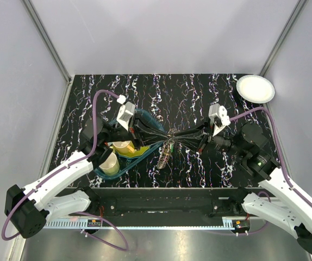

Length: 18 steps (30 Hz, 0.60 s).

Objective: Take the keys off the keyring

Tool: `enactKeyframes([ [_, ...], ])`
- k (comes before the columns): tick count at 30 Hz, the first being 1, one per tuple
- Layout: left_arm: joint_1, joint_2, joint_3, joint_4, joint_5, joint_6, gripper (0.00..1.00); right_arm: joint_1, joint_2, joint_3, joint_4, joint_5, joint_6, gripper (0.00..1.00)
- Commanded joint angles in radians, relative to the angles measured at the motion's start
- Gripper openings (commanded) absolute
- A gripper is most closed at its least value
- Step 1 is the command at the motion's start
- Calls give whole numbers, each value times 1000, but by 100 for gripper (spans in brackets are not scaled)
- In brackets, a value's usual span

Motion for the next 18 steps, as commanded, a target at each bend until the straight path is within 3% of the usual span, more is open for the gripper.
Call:
enactKeyframes([
  [1, 5, -12, 12, 114, 20, 21, 0, 0, -3, -19, 50, -10, 31, 24],
  [12, 3, -8, 10, 120, 6, 14, 0, -2, -41, -109, 76, 14, 92, 16],
  [18, 5, -3, 10, 123, 17, 17, 0, 0, -55, -93, 56, 26, 89, 17],
])
